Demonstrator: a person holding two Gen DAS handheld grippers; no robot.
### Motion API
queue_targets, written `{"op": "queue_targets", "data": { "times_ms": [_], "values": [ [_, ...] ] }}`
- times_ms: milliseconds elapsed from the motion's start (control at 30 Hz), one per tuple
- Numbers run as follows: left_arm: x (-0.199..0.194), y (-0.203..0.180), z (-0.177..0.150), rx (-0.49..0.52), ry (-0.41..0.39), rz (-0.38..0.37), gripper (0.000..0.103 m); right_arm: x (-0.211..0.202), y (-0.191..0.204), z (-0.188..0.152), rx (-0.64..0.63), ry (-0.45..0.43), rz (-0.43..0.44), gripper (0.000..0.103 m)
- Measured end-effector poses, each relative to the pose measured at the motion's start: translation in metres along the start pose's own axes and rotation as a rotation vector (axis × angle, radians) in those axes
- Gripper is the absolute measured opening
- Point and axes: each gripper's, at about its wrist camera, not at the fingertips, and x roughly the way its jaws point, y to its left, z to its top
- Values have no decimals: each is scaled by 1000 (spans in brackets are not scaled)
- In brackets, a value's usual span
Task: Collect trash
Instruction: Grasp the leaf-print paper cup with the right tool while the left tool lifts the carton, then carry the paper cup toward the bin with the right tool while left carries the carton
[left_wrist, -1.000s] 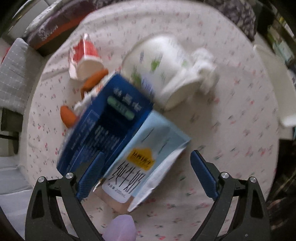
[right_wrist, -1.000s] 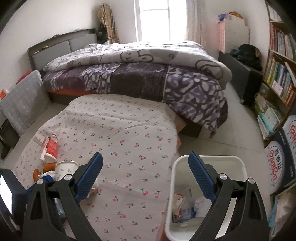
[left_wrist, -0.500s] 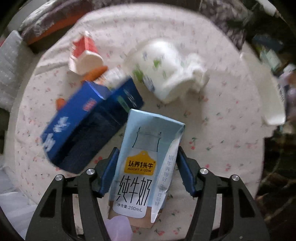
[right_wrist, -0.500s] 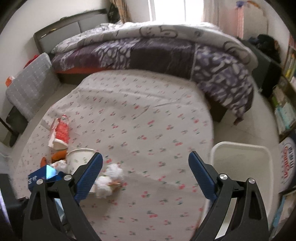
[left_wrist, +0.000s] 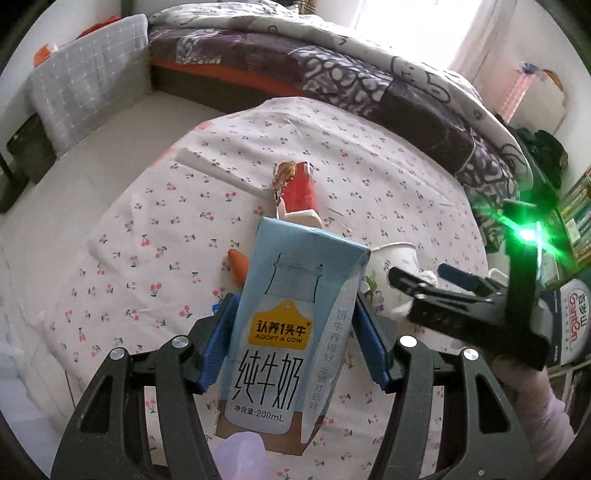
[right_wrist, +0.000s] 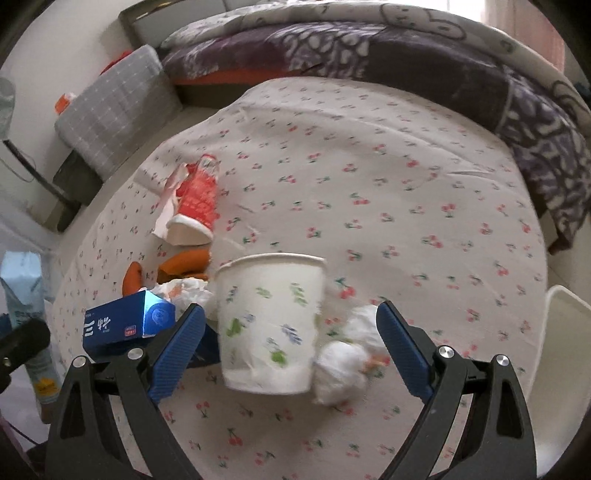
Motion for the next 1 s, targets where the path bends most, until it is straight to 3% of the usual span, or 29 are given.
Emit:
{"op": "queue_targets", "data": {
  "times_ms": [267, 367, 467, 567, 633, 700, 800, 867, 900, 1000],
  "values": [
    [3, 15, 5, -51, -30, 29, 55, 25, -1, 2, 50, 40, 56, 89],
    [6, 19, 6, -68, -30, 32, 55, 27, 7, 2, 13, 39, 72, 66],
    [19, 21, 4, -69, 13, 39, 54, 22, 14, 1, -16, 10, 79, 57],
    [28, 22, 2, -76, 37, 40, 55, 9, 17, 2, -30, -35, 79, 55],
    [33, 21, 1, -75, 62, 46, 60, -1, 17, 4, -30, -76, 76, 55],
    [39, 19, -3, -81, 93, 60, 74, -14, 15, 6, -30, -119, 72, 55],
    [50, 14, -10, -66, 127, 99, 74, -25, 12, 9, -24, -147, 78, 55],
    [55, 13, -15, -65, 142, 130, 69, -32, 9, 9, -17, -163, 82, 55],
    [56, 13, -16, -73, 145, 134, 55, -34, 8, 10, -16, -167, 85, 55],
    [49, 17, -14, -105, 117, 96, 52, -44, 3, 11, -5, -186, 96, 55]
  ]
}}
